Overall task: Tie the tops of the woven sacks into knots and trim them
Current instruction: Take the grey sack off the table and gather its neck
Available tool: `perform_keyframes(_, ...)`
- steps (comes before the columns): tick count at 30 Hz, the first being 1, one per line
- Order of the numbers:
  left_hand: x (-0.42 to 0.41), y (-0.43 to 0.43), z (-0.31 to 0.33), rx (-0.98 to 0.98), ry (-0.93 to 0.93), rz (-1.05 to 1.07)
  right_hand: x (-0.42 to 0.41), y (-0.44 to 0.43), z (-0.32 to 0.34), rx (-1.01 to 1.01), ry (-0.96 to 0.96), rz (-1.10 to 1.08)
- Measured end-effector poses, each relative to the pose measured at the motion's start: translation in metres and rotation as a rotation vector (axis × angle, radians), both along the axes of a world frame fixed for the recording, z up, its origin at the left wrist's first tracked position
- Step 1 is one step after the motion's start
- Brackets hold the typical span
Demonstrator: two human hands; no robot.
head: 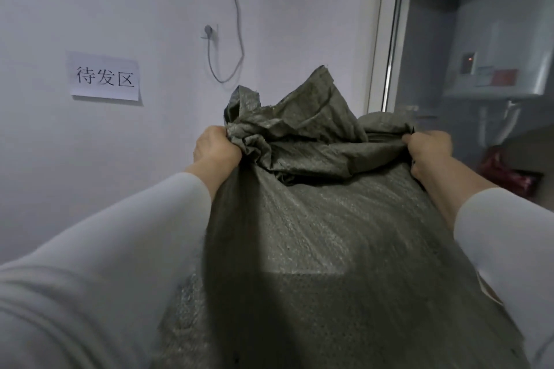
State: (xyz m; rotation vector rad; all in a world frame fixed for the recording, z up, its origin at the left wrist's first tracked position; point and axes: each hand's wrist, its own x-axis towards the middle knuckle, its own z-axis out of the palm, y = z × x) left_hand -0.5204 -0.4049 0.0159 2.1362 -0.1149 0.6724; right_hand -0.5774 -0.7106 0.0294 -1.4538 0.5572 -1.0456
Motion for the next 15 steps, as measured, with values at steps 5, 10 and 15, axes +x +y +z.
perform_keyframes(5,-0.022,0.007,-0.041,0.009,0.105,-0.084,-0.035,0.0,-0.037,0.062,0.096,-0.097)
perform_keyframes(10,-0.05,0.032,-0.092,0.075,0.214,-0.129,-0.062,0.019,-0.092,0.053,0.262,-0.155)
perform_keyframes(15,-0.059,0.051,-0.143,0.117,0.287,-0.135,-0.077,0.037,-0.155,0.182,0.263,-0.171)
